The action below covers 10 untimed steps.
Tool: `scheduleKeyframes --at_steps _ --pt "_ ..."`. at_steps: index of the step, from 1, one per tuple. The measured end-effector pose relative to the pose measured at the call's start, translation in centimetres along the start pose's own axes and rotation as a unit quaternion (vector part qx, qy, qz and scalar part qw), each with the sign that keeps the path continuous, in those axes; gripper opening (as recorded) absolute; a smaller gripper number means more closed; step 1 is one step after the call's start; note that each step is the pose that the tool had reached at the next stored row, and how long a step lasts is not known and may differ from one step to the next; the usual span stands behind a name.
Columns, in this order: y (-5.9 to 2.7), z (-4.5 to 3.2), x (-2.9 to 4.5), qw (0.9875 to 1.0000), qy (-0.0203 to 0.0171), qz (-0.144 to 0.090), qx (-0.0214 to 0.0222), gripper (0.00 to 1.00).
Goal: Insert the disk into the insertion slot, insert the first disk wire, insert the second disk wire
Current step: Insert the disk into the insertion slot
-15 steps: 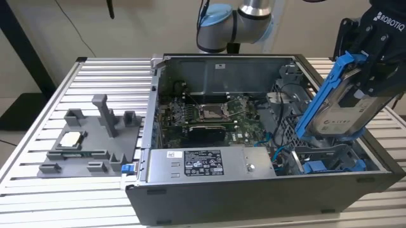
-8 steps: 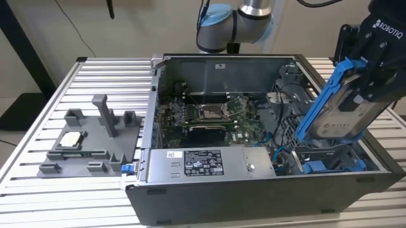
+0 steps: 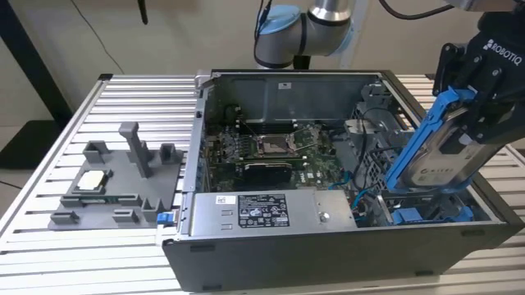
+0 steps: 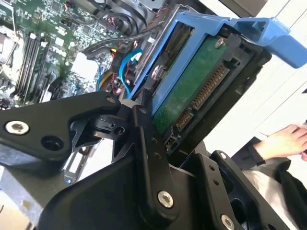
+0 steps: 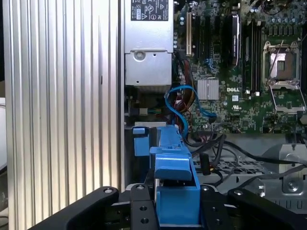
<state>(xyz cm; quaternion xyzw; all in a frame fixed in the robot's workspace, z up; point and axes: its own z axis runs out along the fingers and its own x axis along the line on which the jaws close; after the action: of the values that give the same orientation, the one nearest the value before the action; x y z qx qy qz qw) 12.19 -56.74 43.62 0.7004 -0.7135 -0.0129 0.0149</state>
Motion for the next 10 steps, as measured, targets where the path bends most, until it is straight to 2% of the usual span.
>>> scheduleKeyframes --at_steps 5,10 --pt "-0.04 0.71 0.44 1.0000 0.0000 0.000 0.0001 0.33" --pt "-0.10 1.36 0.52 1.0000 -0.0002 0.001 0.0002 0.33"
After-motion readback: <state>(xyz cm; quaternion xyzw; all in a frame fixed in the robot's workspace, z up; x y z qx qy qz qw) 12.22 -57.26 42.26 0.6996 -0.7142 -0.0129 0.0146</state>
